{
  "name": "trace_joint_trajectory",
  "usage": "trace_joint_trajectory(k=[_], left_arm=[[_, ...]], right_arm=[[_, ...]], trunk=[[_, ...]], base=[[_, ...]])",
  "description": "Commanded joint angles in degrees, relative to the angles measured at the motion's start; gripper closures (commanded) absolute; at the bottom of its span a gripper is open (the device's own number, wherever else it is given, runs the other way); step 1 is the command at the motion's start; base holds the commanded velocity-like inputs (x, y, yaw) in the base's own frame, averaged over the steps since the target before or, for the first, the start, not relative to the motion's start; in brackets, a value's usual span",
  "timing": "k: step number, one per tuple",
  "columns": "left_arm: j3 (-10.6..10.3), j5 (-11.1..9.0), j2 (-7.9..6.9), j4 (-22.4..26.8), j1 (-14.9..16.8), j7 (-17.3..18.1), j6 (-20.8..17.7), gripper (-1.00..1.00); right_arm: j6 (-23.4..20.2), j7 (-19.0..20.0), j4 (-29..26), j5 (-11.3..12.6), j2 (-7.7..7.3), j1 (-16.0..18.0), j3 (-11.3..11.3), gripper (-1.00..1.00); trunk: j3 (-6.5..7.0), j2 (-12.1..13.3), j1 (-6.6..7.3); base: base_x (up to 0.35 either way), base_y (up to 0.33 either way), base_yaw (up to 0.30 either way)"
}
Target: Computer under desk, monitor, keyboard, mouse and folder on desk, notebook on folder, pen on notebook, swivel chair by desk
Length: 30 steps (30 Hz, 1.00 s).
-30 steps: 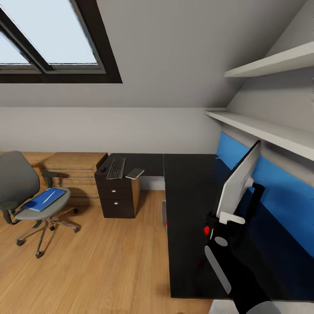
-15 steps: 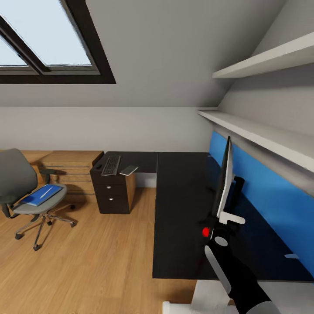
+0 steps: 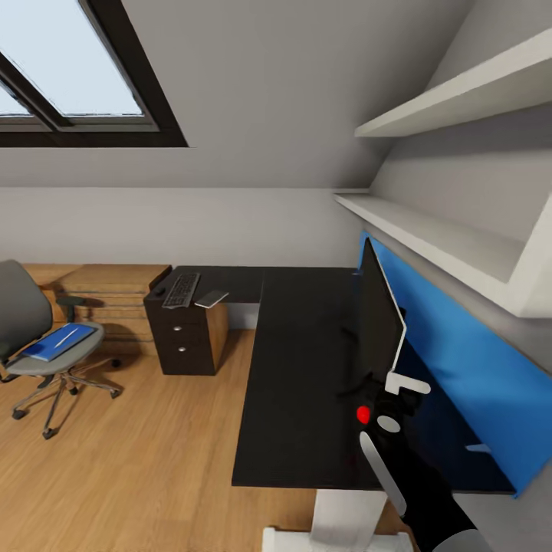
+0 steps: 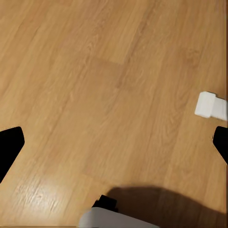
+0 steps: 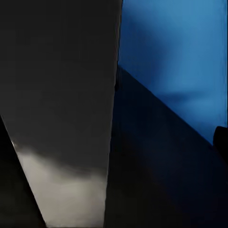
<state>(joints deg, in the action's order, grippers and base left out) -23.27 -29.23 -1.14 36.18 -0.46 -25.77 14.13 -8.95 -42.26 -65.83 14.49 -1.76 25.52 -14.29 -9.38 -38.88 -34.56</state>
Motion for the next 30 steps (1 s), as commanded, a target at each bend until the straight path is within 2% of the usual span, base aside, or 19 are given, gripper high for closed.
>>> trace_joint_trajectory(k=[1,9,30], left_arm=[[-0.5,-0.6,-0.09,0.1,0.0,-0.4,0.3,-1.0],[-0.5,-0.6,-0.09,0.1,0.0,-0.4,0.3,-1.0],[-0.5,-0.7,-0.09,0.1,0.0,-0.4,0.3,-1.0]], right_arm=[[-0.4,-0.5,-0.1,0.2,-0.08,0.1,-0.2,-1.0],[-0.5,-0.5,-0.1,0.1,-0.08,0.1,-0.2,-1.0],[-0.1,-0.4,-1.2,0.0,-0.08,0.1,-0.6,-1.0]], trunk=[[-0.08,-0.1,-0.01],[-0.08,-0.1,-0.01],[-0.08,-0.1,-0.01]], base=[[-0.166,-0.178,0.0],[-0.166,-0.147,0.0],[-0.015,-0.044,0.0]])
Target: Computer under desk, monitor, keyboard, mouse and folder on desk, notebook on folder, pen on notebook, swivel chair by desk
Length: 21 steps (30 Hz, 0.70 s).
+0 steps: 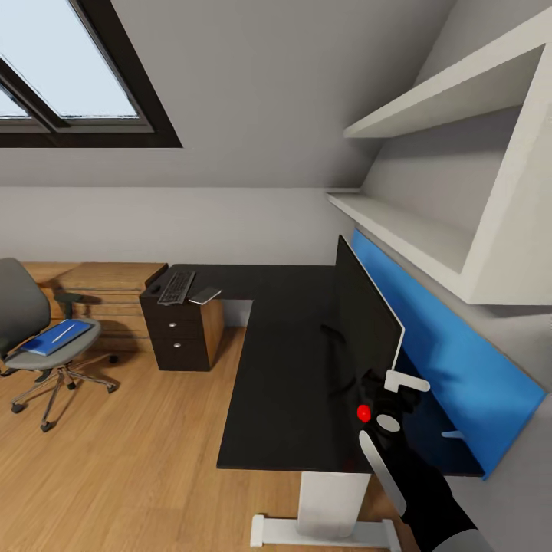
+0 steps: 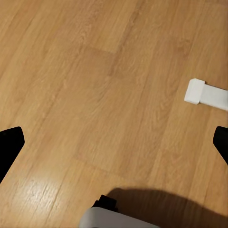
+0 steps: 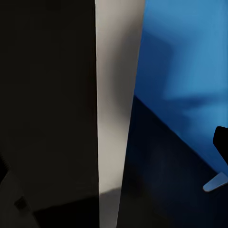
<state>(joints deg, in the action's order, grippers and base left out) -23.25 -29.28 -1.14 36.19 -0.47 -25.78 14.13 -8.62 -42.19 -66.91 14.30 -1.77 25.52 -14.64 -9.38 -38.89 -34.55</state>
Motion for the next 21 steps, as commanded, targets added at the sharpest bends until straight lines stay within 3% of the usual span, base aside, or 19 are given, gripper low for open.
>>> trace_joint_trajectory(k=[1,11,21], left_arm=[[-0.5,-0.6,-0.09,0.1,0.0,-0.4,0.3,-1.0],[-0.4,-0.6,-0.09,0.1,0.0,-0.4,0.3,-1.0],[-0.4,-0.6,-0.09,0.1,0.0,-0.4,0.3,-1.0]], right_arm=[[-0.4,-0.4,-0.1,0.2,-0.08,0.1,-0.2,-1.0],[-0.5,-0.4,-0.1,0.2,-0.08,0.1,-0.2,-1.0],[-0.5,-0.4,-0.1,0.2,-0.08,0.1,-0.2,-1.0]], trunk=[[-0.08,-0.1,-0.02],[-0.08,-0.1,-0.02],[-0.08,-0.1,-0.02]], base=[[0.0,0.0,0.0],[0.0,0.0,0.0],[-0.03,-0.09,0.0]])
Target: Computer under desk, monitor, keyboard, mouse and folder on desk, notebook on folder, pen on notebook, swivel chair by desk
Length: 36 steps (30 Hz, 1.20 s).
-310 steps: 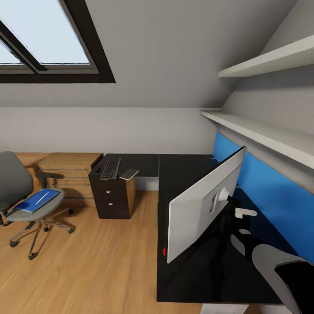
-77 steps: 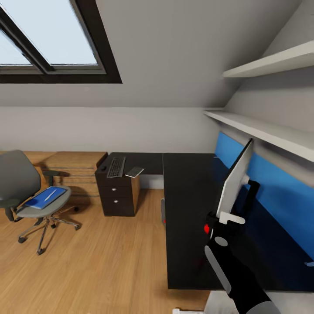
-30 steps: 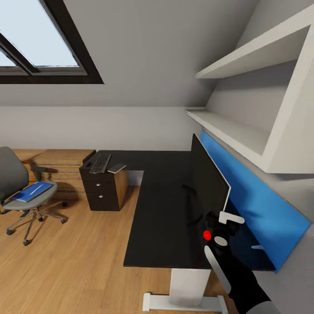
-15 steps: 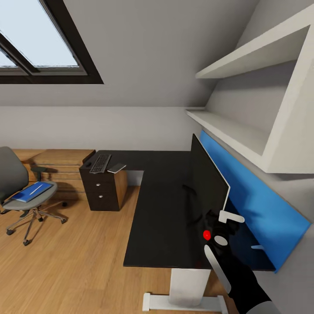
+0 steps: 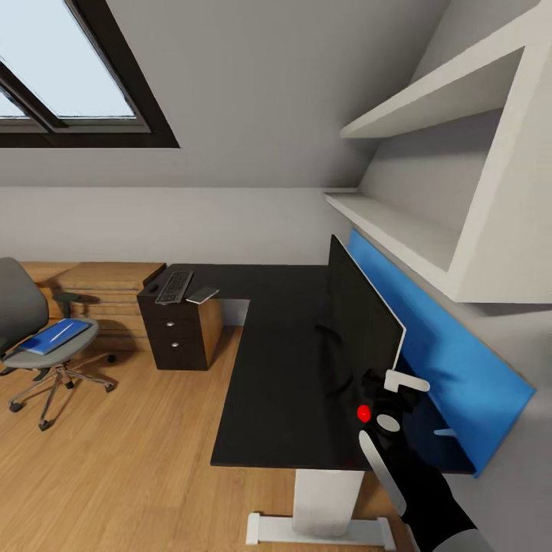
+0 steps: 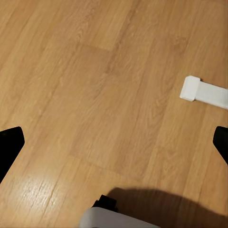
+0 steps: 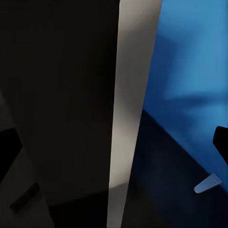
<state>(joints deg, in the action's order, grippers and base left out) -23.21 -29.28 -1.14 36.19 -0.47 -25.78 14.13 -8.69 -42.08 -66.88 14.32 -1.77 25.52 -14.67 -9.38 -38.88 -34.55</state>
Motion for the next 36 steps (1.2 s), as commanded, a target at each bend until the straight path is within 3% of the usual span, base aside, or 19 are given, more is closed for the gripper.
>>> trace_joint_trajectory(k=[1,12,36], left_arm=[[-0.5,-0.6,-0.09,0.1,0.0,-0.4,0.3,-1.0],[-0.5,-0.6,-0.09,0.1,0.0,-0.4,0.3,-1.0],[-0.4,-0.6,-0.09,0.1,0.0,-0.4,0.3,-1.0]], right_arm=[[-0.5,-0.5,-0.1,0.2,-0.08,0.1,-0.2,-1.0],[-0.5,-0.5,-0.1,0.2,-0.08,0.1,-0.3,-1.0],[-0.3,-0.2,0.1,0.2,-0.08,0.1,-0.4,-1.0]], trunk=[[-0.08,-0.1,-0.02],[-0.08,-0.1,-0.02],[-0.08,-0.1,-0.02]], base=[[-0.002,-0.008,0.0],[-0.027,-0.001,0.0],[-0.329,0.0,0.0]])
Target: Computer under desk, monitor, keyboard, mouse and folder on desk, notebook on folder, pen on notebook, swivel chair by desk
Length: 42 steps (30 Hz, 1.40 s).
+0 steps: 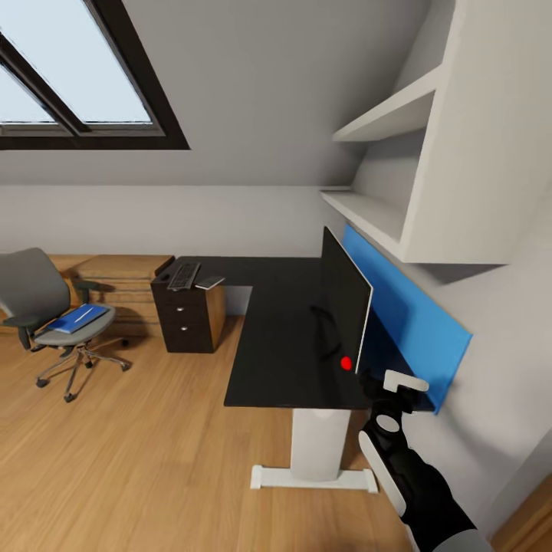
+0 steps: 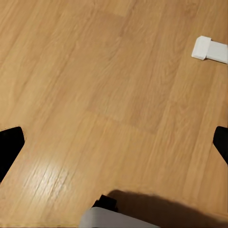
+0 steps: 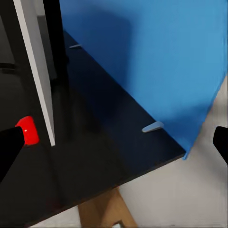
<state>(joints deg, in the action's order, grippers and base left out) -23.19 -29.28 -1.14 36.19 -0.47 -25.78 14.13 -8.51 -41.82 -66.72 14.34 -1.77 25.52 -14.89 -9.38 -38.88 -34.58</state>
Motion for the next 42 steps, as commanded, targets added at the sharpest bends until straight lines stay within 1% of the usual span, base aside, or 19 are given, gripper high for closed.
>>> trace_joint_trajectory(k=[1,3,7,9,14,16,17,19,20,22,23,26,29,33,34,36,37,39,42], left_arm=[[-0.5,-0.6,-0.09,0.1,0.0,-0.4,0.3,-1.0],[-0.5,-0.6,-0.09,0.1,0.0,-0.4,0.3,-1.0],[-0.5,-0.6,-0.09,0.1,0.0,-0.4,0.3,-1.0],[-0.5,-0.6,-0.09,0.1,0.0,-0.4,0.3,-1.0],[-0.5,-0.6,-0.09,0.1,0.0,-0.4,0.3,-1.0],[-0.5,-0.6,-0.09,0.1,0.0,-0.4,0.3,-1.0],[-0.5,-0.6,-0.09,0.2,0.0,-0.4,0.4,-1.0],[-0.5,-0.6,-0.09,0.2,0.0,-0.4,0.4,-1.0],[-0.5,-0.6,-0.09,0.2,0.0,-0.4,0.4,-1.0],[-0.5,-0.6,-0.09,0.2,0.0,-0.4,0.4,-1.0],[-0.5,-0.6,-0.09,0.2,0.0,-0.4,0.4,-1.0],[-0.5,-0.6,-0.09,0.2,0.0,-0.4,0.4,-1.0],[-0.5,-0.6,-0.09,0.2,0.0,-0.4,0.4,-1.0],[-0.4,-0.7,-0.52,0.3,0.0,-0.3,0.2,-1.0],[-0.1,-0.7,-1.28,0.3,0.0,-0.1,0.1,-1.0],[0.7,-0.8,-2.14,0.5,0.0,0.1,0.0,-1.0],[1.2,-0.9,-2.3,0.7,0.0,0.2,0.0,-1.0],[1.2,-0.9,-2.39,0.7,0.0,0.2,-0.2,-1.0],[1.3,-0.8,-2.42,0.7,0.0,0.2,-0.8,-1.0]], right_arm=[[-0.4,-0.4,-0.1,0.2,-0.08,0.1,-0.2,-1.0],[-0.5,-0.3,-0.1,0.3,-0.08,0.1,-0.3,-1.0],[-0.5,0.1,0.1,0.3,-0.06,0.1,-2.1,-1.0],[-0.4,0.1,0.2,0.2,-0.07,0.1,-2.3,-1.0],[-0.1,0.7,4.0,0.3,0.02,0.1,-2.5,-1.0],[0.8,2.2,7.5,0.4,0.06,0.2,-2.5,-1.0],[1.9,4.0,10.3,0.5,0.07,0.4,-2.5,-1.0],[3.2,6.0,13.6,0.5,0.08,0.8,-2.4,-1.0],[4.4,8.3,17.3,0.6,0.09,1.4,-2.3,-1.0],[7.0,12.2,24.9,0.7,0.21,3.8,-2.3,-1.0],[7.8,13.0,26.9,0.7,0.33,4.5,-2.3,-1.0],[12.0,17.4,37.8,0.8,1.57,8.4,-2.2,-1.0],[13.4,20.9,44.3,0.9,2.02,10.9,-2.2,-1.0],[13.9,23.7,47.6,1.0,2.5,12.0,-2.1,-1.0],[14.0,24.3,48.6,1.1,3.18,12.2,-2.1,-1.0],[15.3,24.8,53.7,1.0,5.52,12.3,-2.1,-1.0],[22.0,26.6,64.4,0.4,9.12,12.2,-2.3,-1.0],[23.0,27.2,66.1,0.0,9.32,12.0,-2.2,-1.0],[25.4,27.8,67.3,-0.3,8.93,7.4,-2.3,-1.0]], trunk=[[-0.08,-0.1,0.01],[-0.08,-0.1,0.01],[-0.08,-0.1,0.01],[-0.08,-0.1,0.01],[-0.08,-0.1,0.01],[-0.08,-0.1,0.01],[-0.08,-0.1,0.01],[-0.08,-0.1,0.01],[-0.08,-0.1,0.01],[-0.08,-0.1,0.01],[-0.08,-0.1,0.01],[-0.08,-0.1,0.01],[-0.08,-0.1,0.01],[-0.08,-0.1,0.01],[-0.08,-0.1,0.01],[-0.08,-0.1,0.01],[-0.08,-0.1,0.01],[-0.08,-0.1,0.01],[-0.08,-0.1,0.01]], base=[[-0.334,0.0,0.0],[-0.334,0.0,0.0],[-0.334,0.0,0.0],[-0.334,0.0,0.0],[-0.225,0.0,0.0],[-0.078,0.0,0.0],[-0.045,0.0,0.0],[-0.032,0.0,0.0],[-0.018,0.0,0.0],[-0.01,0.0,0.0],[-0.006,0.0,0.0],[-0.003,0.003,0.0],[-0.001,0.09,0.0],[0.0,0.237,0.0],[0.0,0.29,0.0],[0.0,0.31,0.0],[0.0,0.332,0.0],[0.0,0.333,0.0],[0.0,0.335,0.0]])
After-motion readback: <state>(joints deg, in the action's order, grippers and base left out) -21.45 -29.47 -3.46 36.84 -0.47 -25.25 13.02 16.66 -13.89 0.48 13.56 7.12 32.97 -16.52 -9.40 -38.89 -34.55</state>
